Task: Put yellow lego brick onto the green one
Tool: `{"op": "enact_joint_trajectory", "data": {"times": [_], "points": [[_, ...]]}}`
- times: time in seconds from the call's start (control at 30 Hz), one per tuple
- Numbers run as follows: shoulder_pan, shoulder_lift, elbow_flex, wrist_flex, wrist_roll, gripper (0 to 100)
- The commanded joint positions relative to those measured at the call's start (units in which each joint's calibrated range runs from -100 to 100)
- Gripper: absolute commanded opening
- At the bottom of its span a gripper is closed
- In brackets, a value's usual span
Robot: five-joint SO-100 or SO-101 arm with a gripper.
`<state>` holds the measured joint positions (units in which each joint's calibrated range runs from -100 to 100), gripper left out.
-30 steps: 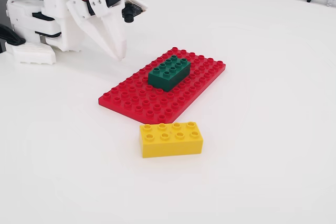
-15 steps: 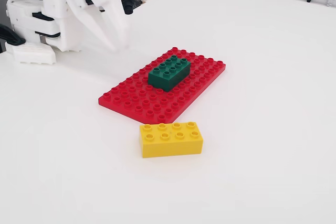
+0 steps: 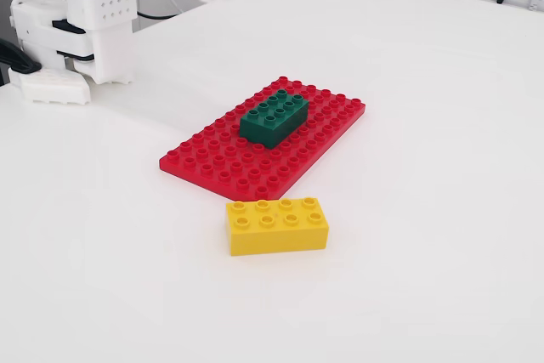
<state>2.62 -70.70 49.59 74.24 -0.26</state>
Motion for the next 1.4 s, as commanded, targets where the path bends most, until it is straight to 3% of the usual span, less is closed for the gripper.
{"op": "enact_joint_trajectory", "data": {"times": [0.0,0.27,0.67,1.23,1.37], "points": [[0.26,15.28,-17.74,0.24,-3.23,14],[4.75,41.25,-37.08,0.76,-9.33,15],[12.64,63.37,-46.93,-0.89,-17.21,15],[8.44,73.01,-46.30,-6.51,-16.27,15],[5.64,73.18,-43.22,-9.54,-16.74,20]]}}
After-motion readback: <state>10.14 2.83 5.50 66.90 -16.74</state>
